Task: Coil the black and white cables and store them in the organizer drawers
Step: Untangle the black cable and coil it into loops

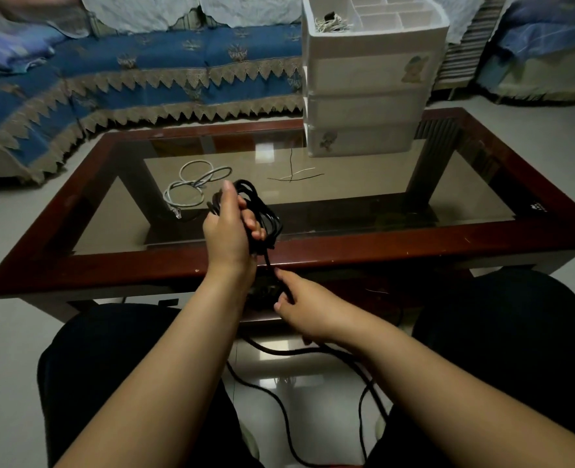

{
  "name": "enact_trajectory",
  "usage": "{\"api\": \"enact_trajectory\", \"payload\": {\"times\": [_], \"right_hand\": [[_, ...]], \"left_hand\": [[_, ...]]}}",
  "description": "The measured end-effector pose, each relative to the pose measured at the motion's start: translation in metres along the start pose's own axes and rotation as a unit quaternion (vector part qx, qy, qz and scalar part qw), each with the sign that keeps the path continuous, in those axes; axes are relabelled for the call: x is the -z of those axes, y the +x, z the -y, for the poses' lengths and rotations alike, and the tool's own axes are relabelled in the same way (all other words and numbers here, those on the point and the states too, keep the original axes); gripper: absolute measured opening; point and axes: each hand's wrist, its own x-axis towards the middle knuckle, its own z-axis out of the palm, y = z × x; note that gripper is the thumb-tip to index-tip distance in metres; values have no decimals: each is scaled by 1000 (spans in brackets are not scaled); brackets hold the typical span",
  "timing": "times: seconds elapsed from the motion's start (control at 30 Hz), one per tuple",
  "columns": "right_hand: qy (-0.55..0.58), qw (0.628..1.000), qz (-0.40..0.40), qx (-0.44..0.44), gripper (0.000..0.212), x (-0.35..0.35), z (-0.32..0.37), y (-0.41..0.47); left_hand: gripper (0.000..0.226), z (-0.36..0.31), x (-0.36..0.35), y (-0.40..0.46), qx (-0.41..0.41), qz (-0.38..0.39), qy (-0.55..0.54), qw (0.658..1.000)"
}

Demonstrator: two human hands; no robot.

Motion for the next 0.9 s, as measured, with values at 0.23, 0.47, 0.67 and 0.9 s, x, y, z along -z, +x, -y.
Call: {"api": "enact_trajectory", "payload": {"times": [0.23,0.47,0.67,0.9], "right_hand": [[-211,977,-12,18,37,15,16,-6],[-389,913,-90,81,25,40,37,-21],[-416,859,-218,204,41,72,35,-21],[-267,928,-162,202,39,92,28,-7]], "left_hand": [[48,16,2,-11,-129,59,235,962],[48,36,9,-9,-176,123,409,887],[37,36,11,-15,-25,238,382,893],[100,10,-1,-37,152,365,279,875]]}}
